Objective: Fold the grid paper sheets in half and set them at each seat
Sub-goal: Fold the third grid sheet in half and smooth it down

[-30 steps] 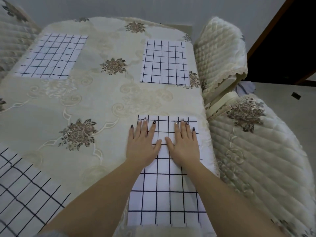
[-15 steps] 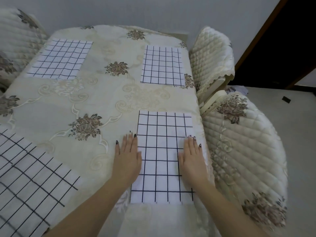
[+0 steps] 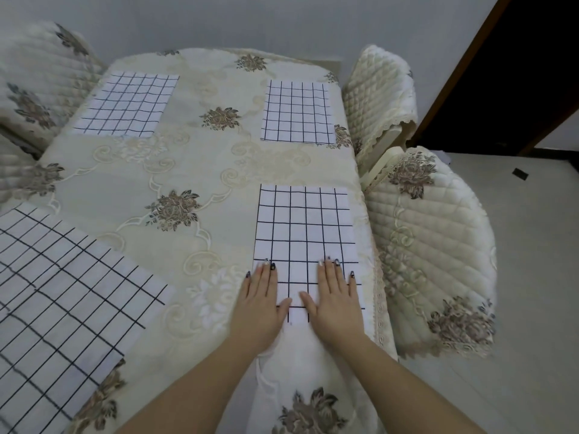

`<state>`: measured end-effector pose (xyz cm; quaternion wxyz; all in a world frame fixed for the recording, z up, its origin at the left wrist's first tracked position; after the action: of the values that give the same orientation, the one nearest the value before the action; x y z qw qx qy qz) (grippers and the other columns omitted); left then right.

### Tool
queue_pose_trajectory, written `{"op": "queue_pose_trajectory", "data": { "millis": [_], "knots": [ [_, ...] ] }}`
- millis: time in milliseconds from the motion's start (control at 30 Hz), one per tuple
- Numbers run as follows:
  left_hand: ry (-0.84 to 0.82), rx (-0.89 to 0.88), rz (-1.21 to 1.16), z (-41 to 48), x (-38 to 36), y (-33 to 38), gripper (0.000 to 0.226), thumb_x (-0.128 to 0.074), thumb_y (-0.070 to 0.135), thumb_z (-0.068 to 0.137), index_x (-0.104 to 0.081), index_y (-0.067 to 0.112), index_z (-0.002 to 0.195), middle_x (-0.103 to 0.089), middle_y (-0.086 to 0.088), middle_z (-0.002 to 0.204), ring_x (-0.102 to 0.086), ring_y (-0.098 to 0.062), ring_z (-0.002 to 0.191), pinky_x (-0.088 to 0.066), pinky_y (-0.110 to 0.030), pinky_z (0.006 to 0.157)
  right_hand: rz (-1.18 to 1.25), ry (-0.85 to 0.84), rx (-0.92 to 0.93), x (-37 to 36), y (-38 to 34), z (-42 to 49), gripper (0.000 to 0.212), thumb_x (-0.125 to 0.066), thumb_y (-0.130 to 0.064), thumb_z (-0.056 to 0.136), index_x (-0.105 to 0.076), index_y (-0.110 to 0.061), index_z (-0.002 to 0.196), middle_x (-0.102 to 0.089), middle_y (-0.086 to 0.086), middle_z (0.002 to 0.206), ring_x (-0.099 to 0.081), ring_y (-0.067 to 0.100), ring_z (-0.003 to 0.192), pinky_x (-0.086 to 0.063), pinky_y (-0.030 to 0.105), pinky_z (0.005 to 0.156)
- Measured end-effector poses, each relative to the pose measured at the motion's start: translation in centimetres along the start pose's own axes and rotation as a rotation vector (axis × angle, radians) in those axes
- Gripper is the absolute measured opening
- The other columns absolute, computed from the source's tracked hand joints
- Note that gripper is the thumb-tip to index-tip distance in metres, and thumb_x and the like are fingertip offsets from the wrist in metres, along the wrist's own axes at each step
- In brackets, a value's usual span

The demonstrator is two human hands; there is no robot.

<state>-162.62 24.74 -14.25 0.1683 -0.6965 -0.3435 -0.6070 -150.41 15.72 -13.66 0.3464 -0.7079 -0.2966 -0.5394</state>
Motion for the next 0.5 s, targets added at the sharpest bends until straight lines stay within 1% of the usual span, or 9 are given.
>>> {"op": "queue_pose_trajectory", "data": {
  "millis": [67, 167, 233, 333, 400, 433, 500],
  "knots": [
    [0.011, 0.034, 0.010, -0.4, 0.0, -0.8, 0.081, -0.008, 0.058, 0.097, -0.045, 0.000, 0.139, -0.044, -0.016, 0.147, -0.041, -0.029, 0.137, -0.018, -0.043, 0.112, 0.011, -0.002, -0.039, 0.3, 1.5, -0.6, 0.076, -0.005, -0.065, 0.092, 0.017, -0.021, 0.149, 0.023, -0.005, 0.157, 0.019, 0.013, 0.146, 0.015, 0.039, 0.117],
    [0.017, 0.085, 0.006, -1.0, -0.1, -1.9, 0.085, -0.007, 0.061, 0.095, -0.041, -0.001, 0.142, -0.041, -0.017, 0.149, -0.038, -0.029, 0.139, -0.009, -0.042, 0.114, 0.032, -0.013, -0.083, 0.6, 3.3, -1.3, 0.075, -0.004, -0.064, 0.091, 0.018, -0.023, 0.149, 0.021, -0.005, 0.158, 0.019, 0.012, 0.146, 0.011, 0.039, 0.119],
    [0.016, 0.111, -0.006, -1.4, 0.0, -2.4, 0.085, -0.007, 0.061, 0.094, -0.040, -0.001, 0.142, -0.041, -0.016, 0.149, -0.039, -0.029, 0.139, -0.010, -0.042, 0.114, 0.031, -0.010, -0.099, 0.8, 3.9, -1.6, 0.074, -0.002, -0.064, 0.090, 0.019, -0.023, 0.147, 0.019, -0.003, 0.159, 0.018, 0.014, 0.146, 0.010, 0.039, 0.120],
    [0.044, 0.108, 0.002, -1.6, -0.1, -2.8, 0.082, -0.013, 0.061, 0.093, -0.038, 0.001, 0.144, -0.039, -0.014, 0.150, -0.037, -0.027, 0.140, -0.011, -0.043, 0.113, 0.022, -0.041, -0.114, 0.6, 4.3, -1.8, 0.074, -0.004, -0.064, 0.091, 0.018, -0.022, 0.148, 0.021, -0.003, 0.157, 0.017, 0.016, 0.147, 0.008, 0.041, 0.120],
    [0.040, 0.115, 0.002, -1.6, -0.4, -3.1, 0.084, -0.010, 0.062, 0.093, -0.038, 0.002, 0.144, -0.039, -0.013, 0.151, -0.037, -0.027, 0.140, -0.012, -0.043, 0.113, 0.005, -0.065, -0.115, 0.5, 4.4, -1.7, 0.075, -0.003, -0.064, 0.091, 0.016, -0.021, 0.149, 0.022, -0.002, 0.158, 0.018, 0.016, 0.147, 0.008, 0.041, 0.120],
    [0.038, 0.115, -0.002, -1.5, -0.4, -3.2, 0.086, -0.007, 0.063, 0.093, -0.036, 0.002, 0.145, -0.037, -0.013, 0.152, -0.035, -0.027, 0.141, -0.011, -0.043, 0.113, -0.003, -0.081, -0.114, 0.5, 4.3, -1.6, 0.075, -0.004, -0.064, 0.092, 0.016, -0.020, 0.150, 0.021, -0.001, 0.158, 0.018, 0.017, 0.147, 0.008, 0.041, 0.120],
    [0.023, 0.106, -0.016, -1.5, -0.3, -3.2, 0.090, -0.001, 0.066, 0.087, -0.021, 0.005, 0.151, -0.019, -0.009, 0.159, -0.018, -0.023, 0.148, -0.001, -0.040, 0.116, -0.017, -0.119, -0.116, 0.4, 4.3, -1.5, 0.075, -0.007, -0.063, 0.093, 0.014, -0.019, 0.151, 0.019, 0.001, 0.159, 0.017, 0.017, 0.147, 0.008, 0.042, 0.120]
  ]
}}
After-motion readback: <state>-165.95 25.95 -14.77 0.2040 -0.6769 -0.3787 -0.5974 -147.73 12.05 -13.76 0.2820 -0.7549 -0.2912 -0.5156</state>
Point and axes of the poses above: each hand's wrist, its own z-axis towards the middle knuckle, its own x-axis out of the back of the hand, y = z × x, the point moved 10 cm from there along z, towards the middle knuckle
